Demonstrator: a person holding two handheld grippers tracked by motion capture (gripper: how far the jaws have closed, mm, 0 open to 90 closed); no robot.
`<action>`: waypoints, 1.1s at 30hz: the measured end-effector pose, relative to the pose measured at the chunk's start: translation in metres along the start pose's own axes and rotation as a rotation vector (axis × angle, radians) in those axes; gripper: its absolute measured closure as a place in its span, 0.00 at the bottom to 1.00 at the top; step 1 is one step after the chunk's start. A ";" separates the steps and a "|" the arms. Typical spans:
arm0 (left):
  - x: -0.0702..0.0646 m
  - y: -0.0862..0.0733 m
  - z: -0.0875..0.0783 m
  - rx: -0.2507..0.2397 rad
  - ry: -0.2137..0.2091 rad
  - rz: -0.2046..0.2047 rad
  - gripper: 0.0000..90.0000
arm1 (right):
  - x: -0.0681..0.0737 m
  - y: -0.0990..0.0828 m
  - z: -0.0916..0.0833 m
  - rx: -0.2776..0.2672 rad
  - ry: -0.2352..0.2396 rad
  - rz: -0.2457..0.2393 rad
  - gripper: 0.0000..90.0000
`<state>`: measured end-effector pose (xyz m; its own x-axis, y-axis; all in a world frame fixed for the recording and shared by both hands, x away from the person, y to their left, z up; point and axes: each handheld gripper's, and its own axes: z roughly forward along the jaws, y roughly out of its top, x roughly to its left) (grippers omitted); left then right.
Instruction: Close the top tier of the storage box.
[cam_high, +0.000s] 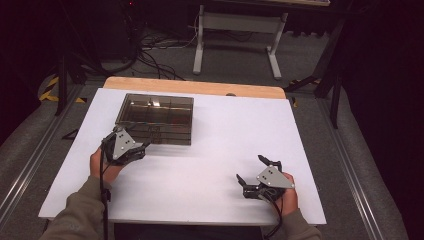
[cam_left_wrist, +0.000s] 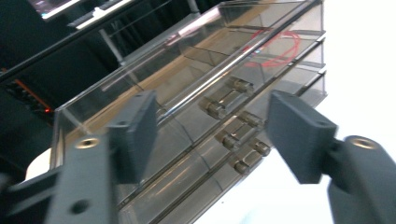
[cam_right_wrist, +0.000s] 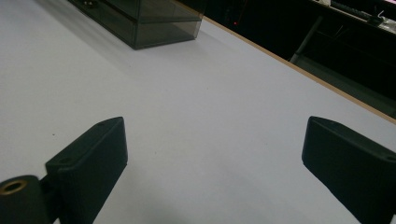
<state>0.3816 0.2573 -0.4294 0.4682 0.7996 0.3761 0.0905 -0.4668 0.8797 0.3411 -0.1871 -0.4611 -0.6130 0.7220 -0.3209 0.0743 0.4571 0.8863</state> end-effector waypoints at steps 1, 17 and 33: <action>0.000 0.000 0.000 0.000 0.006 -0.007 0.28 | 0.000 0.000 0.000 -0.001 0.000 0.000 0.08; 0.001 -0.002 0.000 -0.014 -0.010 -0.058 0.06 | 0.000 0.000 0.000 -0.004 0.002 0.001 0.08; -0.012 0.004 -0.001 -0.044 -0.050 -0.023 0.08 | 0.000 0.000 0.000 -0.007 0.002 0.004 0.08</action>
<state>0.3756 0.2464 -0.4299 0.5095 0.7898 0.3415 0.0636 -0.4303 0.9004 0.3407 -0.1868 -0.4608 -0.6139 0.7230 -0.3169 0.0716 0.4508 0.8898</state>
